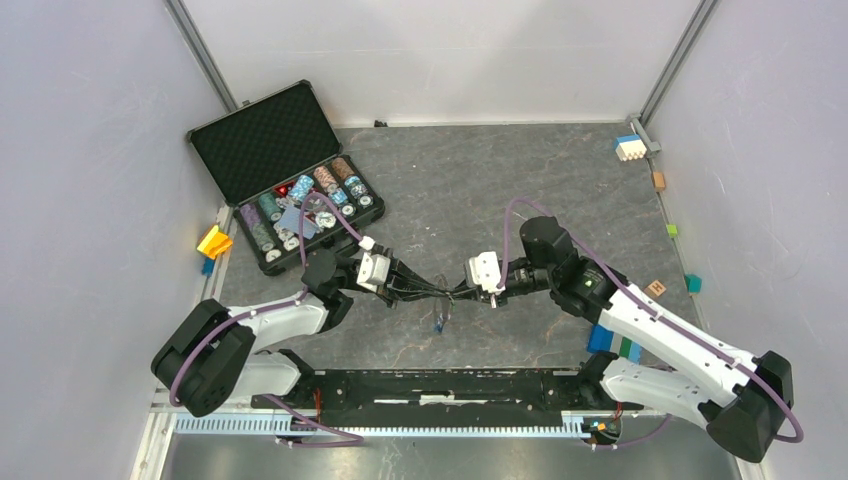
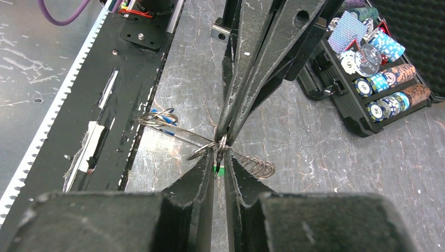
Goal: Put the keys on the keyring
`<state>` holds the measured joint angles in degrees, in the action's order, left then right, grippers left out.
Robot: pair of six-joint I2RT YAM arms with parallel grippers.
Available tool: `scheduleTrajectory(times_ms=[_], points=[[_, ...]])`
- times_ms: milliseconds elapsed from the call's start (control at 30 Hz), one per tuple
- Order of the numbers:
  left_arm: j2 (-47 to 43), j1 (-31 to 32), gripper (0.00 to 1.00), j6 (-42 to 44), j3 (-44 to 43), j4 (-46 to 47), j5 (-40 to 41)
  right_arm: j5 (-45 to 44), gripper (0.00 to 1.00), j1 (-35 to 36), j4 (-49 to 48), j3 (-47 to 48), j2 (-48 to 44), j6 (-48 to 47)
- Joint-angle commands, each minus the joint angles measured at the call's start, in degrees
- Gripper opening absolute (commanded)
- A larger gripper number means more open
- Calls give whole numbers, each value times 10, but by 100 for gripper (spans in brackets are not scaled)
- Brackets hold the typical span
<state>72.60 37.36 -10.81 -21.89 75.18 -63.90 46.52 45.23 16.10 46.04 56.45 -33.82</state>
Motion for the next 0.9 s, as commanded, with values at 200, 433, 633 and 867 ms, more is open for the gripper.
scheduleTrajectory(times_ms=[200,433,633,867], points=[[-3,2,2,-22,-4,41,-4,6,17,-2,-33,8,12,18],[-4,2,2,-22,-3,41,-4,7,9,-1,-33,6,10,17],[-3,2,2,-20,-1,40,-4,0,0,-1,-28,5,5,11],[-6,0,2,58,2,-26,-13,-53,0,-1,22,32,0,-12]])
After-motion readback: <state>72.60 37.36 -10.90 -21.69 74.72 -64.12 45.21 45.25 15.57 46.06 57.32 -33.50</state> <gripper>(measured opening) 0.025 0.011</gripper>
